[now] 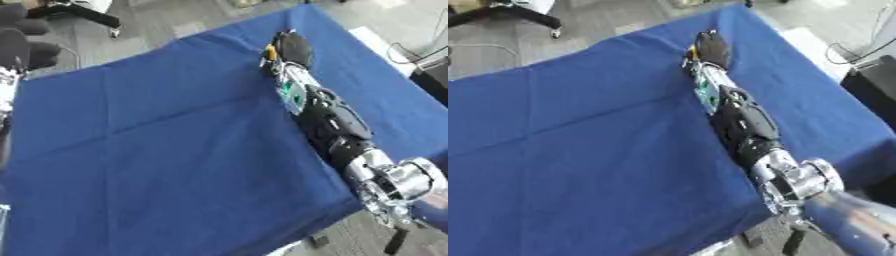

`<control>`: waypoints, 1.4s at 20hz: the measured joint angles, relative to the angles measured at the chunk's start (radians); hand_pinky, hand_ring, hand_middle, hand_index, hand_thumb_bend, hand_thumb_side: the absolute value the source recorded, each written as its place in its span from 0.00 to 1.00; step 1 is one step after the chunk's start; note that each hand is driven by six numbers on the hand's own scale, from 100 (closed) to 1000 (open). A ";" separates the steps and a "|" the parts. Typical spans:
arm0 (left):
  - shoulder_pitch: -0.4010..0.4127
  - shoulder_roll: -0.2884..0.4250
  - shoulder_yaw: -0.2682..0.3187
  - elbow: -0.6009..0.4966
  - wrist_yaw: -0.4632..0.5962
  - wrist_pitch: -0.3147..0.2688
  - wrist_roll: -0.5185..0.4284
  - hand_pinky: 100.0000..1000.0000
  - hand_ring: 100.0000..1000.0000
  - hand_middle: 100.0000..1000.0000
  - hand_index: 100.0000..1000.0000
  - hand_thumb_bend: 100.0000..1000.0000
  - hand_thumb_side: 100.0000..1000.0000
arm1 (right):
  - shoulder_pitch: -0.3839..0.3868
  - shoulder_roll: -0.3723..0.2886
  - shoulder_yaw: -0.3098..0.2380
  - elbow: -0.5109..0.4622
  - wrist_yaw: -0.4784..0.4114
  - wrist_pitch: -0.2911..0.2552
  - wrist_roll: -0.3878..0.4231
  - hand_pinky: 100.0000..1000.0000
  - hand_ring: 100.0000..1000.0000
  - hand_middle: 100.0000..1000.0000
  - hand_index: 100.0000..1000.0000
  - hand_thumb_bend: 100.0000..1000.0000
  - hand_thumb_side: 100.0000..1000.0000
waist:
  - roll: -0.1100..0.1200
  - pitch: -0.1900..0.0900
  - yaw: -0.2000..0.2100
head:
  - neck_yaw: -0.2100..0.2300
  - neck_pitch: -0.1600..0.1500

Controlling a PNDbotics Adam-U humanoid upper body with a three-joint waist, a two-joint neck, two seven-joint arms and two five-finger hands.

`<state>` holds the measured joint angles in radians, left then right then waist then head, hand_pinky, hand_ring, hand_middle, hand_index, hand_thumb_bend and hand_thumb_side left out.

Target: Pick up the objects with one hand, pass them to the other hand, and then place them into the box on the other side of the table.

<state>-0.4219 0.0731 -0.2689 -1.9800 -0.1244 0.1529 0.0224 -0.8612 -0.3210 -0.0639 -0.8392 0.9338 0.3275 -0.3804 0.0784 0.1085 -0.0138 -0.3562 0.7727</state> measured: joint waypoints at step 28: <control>0.010 -0.053 -0.110 0.269 -0.311 -0.077 0.072 0.74 0.65 0.70 0.88 0.12 0.50 | 0.129 0.192 0.171 -0.684 -0.437 -0.114 0.138 0.36 0.19 0.00 0.14 0.00 0.36 | -0.026 0.000 -0.032 | 0.302 0.000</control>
<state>-0.4120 0.0205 -0.3791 -1.7113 -0.4353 0.0755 0.0949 -0.7325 -0.1292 0.1070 -1.5232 0.4967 0.2138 -0.2422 0.0519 0.1085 -0.0456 -0.0543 0.7727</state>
